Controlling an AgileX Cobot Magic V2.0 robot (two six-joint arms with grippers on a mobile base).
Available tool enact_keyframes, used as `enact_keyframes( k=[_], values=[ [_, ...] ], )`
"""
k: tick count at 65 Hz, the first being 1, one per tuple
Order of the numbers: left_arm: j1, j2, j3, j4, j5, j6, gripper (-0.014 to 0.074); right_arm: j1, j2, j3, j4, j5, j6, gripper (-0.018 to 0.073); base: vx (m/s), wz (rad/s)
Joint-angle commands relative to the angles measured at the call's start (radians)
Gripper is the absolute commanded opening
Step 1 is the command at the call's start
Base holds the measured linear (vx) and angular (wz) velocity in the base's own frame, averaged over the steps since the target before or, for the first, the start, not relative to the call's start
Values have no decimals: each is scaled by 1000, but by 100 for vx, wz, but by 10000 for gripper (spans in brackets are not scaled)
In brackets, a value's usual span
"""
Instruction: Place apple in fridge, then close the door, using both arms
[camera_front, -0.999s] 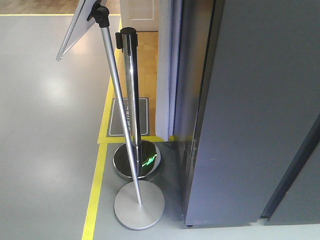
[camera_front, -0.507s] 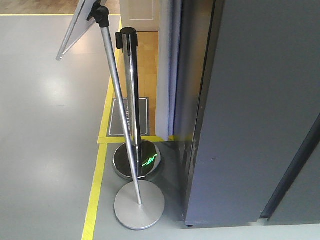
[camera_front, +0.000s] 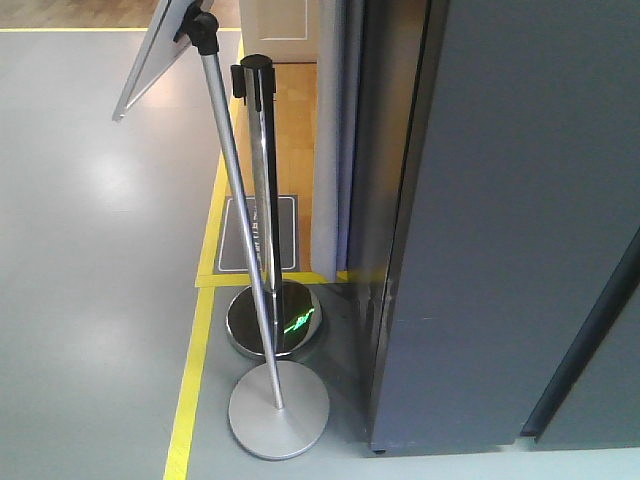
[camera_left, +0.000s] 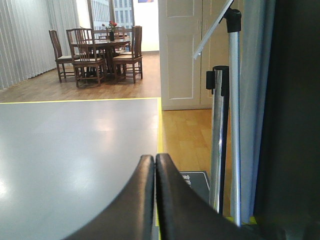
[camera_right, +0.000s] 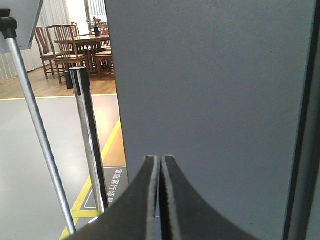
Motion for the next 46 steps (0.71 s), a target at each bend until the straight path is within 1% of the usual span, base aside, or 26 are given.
enact_keyframes(
  k=[1,46],
  values=[
    [-3,-16,28,-1,-71,-10,-6,2,11,1,-6,-78,-8,-2,0,0],
    [-3,-16,28,-1,-71,-10,-6,2,11,1,-6,-75,-8,-2,0,0]
  ],
)
